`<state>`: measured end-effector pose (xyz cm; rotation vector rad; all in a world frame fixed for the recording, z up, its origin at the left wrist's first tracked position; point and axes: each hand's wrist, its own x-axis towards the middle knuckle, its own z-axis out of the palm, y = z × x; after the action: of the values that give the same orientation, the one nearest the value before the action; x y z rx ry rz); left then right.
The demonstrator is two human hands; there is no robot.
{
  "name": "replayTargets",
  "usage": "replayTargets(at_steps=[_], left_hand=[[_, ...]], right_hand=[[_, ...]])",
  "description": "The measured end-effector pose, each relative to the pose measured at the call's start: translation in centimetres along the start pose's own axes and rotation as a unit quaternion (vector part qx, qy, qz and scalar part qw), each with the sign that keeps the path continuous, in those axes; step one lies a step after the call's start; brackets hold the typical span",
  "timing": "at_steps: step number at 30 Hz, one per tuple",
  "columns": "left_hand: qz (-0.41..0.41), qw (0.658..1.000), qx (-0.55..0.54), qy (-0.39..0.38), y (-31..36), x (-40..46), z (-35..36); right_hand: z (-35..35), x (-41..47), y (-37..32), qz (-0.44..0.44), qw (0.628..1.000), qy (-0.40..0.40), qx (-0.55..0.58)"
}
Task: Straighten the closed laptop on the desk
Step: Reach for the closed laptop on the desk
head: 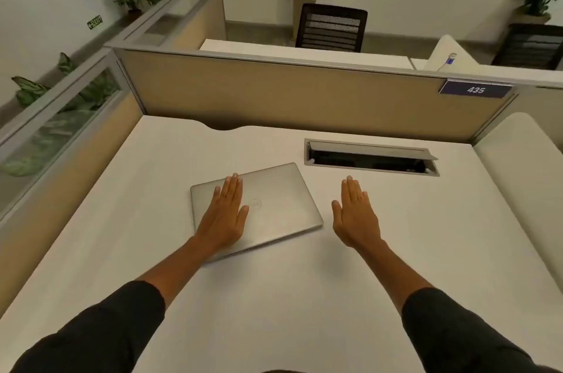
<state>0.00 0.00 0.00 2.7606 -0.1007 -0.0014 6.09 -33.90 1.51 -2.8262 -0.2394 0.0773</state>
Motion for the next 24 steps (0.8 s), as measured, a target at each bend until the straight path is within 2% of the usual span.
replayTargets(at_steps=[5,10,12,14,16,18,20,24], left_hand=[[-0.025,0.998,0.009,-0.048,-0.6,-1.6,2.2],[-0.03,0.996,-0.027,-0.081,-1.4,-2.1,3.5],[-0.023,0.995,-0.053,-0.085,-1.7,-1.9,3.5],[-0.028,0.993,-0.09,-0.073,-2.4,-1.4,3.4],[-0.089,0.982,-0.162,-0.036,-3.2,-0.8,2.5],[-0.152,0.966,-0.204,0.045,-4.2,0.2,1.5],[-0.207,0.948,-0.225,0.087,-5.3,1.4,0.5],[-0.302,0.919,-0.22,0.123,-8.0,3.8,-0.9]], right_hand=[[2.5,-1.5,0.5,0.01,0.999,-0.045,-0.008],[4.1,-2.0,0.7,0.014,0.997,-0.077,0.012],[4.4,-2.0,0.3,0.038,0.994,-0.085,0.051],[4.4,-1.7,-0.2,0.109,0.981,-0.076,0.14],[4.2,-1.2,-0.7,0.207,0.952,-0.033,0.223],[4.0,-0.6,-1.2,0.286,0.909,-0.005,0.303],[4.2,-0.3,-1.6,0.334,0.861,-0.017,0.383],[4.9,0.1,-2.2,0.388,0.769,-0.056,0.505]])
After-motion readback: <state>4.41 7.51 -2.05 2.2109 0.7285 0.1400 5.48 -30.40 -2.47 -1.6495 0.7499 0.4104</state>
